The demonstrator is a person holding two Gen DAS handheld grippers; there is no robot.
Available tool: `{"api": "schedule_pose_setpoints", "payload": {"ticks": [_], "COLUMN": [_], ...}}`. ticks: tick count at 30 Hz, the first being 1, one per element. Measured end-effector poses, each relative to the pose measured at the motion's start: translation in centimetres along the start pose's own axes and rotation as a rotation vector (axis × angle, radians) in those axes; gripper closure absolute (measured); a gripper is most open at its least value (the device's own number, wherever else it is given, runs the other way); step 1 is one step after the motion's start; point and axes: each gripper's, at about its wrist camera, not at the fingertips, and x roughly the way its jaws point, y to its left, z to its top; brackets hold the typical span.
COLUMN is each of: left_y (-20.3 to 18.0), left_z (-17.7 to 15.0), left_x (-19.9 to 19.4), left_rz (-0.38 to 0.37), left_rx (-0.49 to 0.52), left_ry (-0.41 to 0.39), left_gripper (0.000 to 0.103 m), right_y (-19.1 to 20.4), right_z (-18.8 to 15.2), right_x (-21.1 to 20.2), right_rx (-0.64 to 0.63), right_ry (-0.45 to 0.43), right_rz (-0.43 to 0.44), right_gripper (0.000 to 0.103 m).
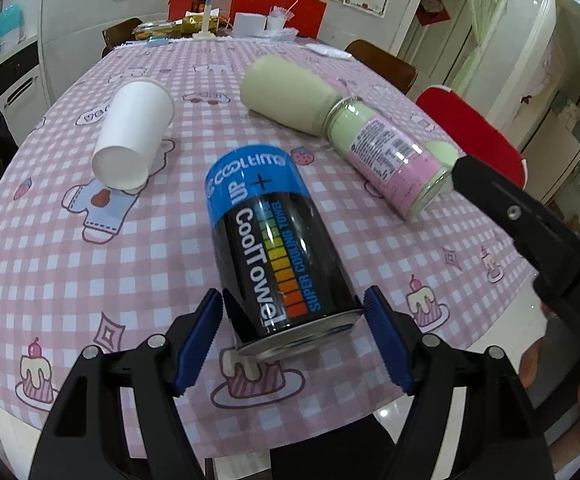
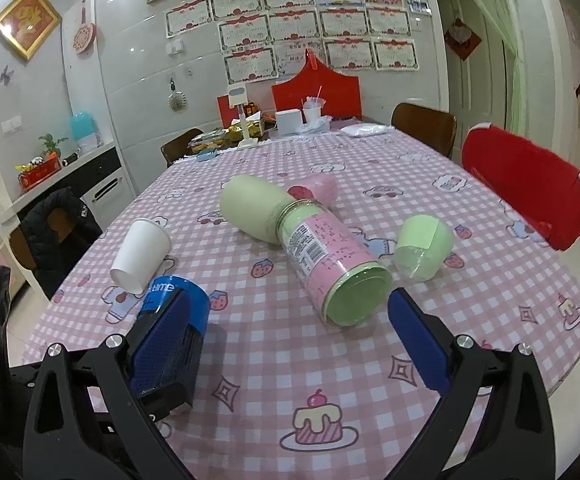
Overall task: Flip cup upside down
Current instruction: 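Close the right gripper around the body of the blue can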
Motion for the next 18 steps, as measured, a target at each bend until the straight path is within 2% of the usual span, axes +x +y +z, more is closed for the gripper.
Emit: {"api": "schedule_pose_setpoints", "payload": {"ticks": [5, 10, 14, 18], "left_y": [0.9, 3.3, 5.8, 7.8], "left_z": [0.1, 0.5, 0.9, 1.2], "left_x": [-1.6, -3.8, -4.1, -4.0], "left_rz": [-0.017, -0.011, 0.064, 0.100], "left_rx": [-0.012, -0.071, -0.128, -0.159], "left_ry": [-0.042, -0.115, -0.142, -0.154], "left_gripper": [0.031, 0.031, 0.031, 0.031], "right_y": [0.6, 2.0, 3.3, 4.4], "right_z": [0.5, 0.5, 0.5, 0.6], "right_x": [0.5, 1.6, 3.1, 4.9], "right_rx": [0.009, -0.015, -0.010, 0.019], "right_ry": [0.022, 0.055, 0.113, 0.190], "right_rz": [0.037, 0.060, 0.115, 0.195], "right_gripper": [0.008, 0.008, 0.008, 0.008]}}
